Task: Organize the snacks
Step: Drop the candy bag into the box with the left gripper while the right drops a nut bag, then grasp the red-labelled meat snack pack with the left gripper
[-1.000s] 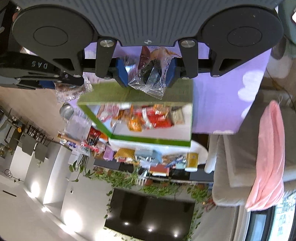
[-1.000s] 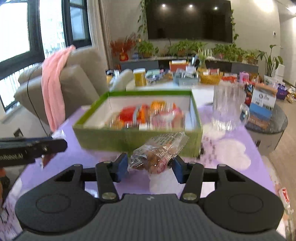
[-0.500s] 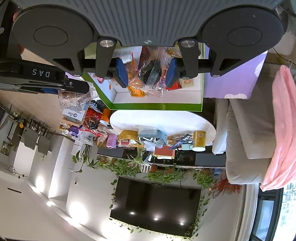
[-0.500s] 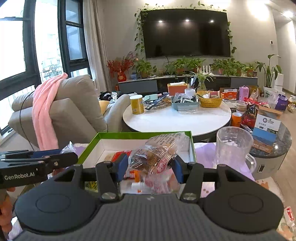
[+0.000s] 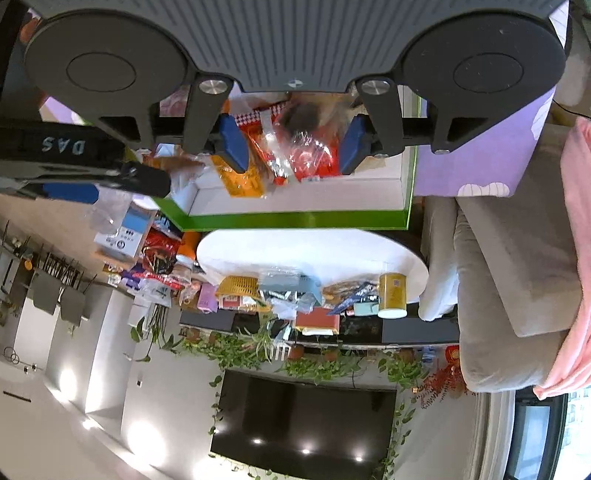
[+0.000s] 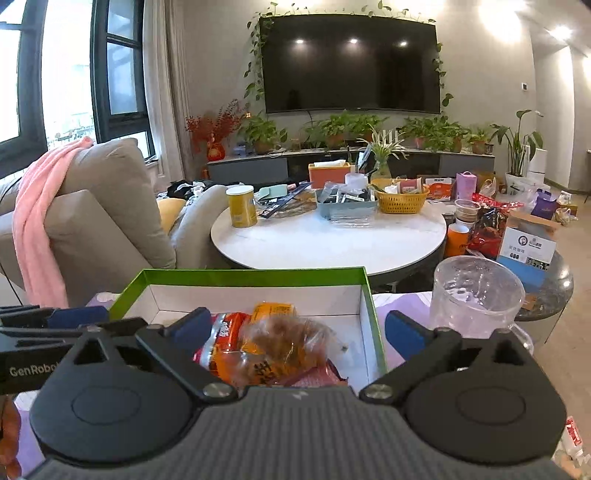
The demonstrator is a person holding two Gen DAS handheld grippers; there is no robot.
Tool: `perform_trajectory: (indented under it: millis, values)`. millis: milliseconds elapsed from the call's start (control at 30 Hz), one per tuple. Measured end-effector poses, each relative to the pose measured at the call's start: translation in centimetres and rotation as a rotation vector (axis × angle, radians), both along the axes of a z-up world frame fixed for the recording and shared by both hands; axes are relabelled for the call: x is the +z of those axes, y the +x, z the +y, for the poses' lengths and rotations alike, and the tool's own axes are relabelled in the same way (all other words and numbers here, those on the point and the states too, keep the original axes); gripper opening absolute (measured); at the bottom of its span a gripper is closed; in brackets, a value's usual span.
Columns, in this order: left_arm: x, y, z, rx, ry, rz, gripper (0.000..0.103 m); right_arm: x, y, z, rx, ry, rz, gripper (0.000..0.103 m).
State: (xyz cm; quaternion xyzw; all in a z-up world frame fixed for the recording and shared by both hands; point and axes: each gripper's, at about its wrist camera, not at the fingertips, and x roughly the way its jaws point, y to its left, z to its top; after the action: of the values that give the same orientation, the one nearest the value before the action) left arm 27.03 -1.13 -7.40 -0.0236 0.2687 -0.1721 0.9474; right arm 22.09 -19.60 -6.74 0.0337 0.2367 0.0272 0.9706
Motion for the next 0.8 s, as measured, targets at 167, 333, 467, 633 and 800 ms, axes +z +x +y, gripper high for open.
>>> perform_trajectory:
  millis: [167,333,467,633,800]
  values:
    - [0.2,-0.8,0.6,0.007,0.002,0.001,0.052,0.8,-0.8,-0.4,-0.008,0.016,0.013,0.061]
    - [0.9,-2.4,1.6,0.031,-0.011,-0.005,0.052,1.8,-3.0,0.4,-0.008,-0.064,-0.037,0.061]
    - [1.4,-4.3,2.5,0.048,-0.009,-0.002,0.052,2.2,-4.9,1.1,-0.012,-0.142,-0.083,0.061]
    - [1.7,-7.0,3.3,0.056,-0.007,0.006,0.052,2.8,-7.2,1.0,-0.014,-0.177,-0.087,0.061]
    - [1.2,-9.9,3.8,0.052,-0.003,0.037,0.053,2.6,-9.0,0.5,-0.01,-0.148,-0.088,0.061]
